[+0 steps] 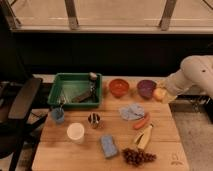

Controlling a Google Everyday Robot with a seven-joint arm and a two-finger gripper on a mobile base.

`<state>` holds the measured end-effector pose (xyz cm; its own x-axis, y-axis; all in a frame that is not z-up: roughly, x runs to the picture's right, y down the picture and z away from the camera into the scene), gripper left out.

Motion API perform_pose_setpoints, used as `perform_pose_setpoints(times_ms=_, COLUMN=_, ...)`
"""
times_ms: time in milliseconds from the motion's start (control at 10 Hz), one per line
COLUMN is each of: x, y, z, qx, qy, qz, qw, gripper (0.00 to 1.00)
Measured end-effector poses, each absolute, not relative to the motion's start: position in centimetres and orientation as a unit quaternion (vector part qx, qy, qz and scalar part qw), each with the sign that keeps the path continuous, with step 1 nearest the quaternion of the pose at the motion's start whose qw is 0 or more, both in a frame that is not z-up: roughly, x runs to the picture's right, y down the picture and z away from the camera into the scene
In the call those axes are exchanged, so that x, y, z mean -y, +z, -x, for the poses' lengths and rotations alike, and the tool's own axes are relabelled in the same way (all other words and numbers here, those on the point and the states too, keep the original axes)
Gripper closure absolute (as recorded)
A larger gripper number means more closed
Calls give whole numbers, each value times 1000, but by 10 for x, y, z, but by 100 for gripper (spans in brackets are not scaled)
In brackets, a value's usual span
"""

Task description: Place apple in metal cup

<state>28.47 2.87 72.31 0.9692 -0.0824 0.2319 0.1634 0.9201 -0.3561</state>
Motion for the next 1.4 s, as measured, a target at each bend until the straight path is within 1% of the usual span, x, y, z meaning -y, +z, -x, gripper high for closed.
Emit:
perform_pose_setpoints(times_ms=400, x=-19, y=697, z=-187, qx=177, qy=-150, qz=165, qw=959, gripper=100)
perform_pose_setpoints(times_ms=1000, x=-19, y=696, z=-185, qx=178, qy=-152, qz=165, qw=958, gripper=100)
perform_pose_setpoints(times_ms=1200, x=-15, y=696, z=-183, qx=182, qy=-165, qz=156, qw=957, gripper=100)
perform_pose_setpoints(times_ms=1400, x=-5, y=693, z=-158, qx=200, qy=-202, qz=143, qw=948, gripper=100)
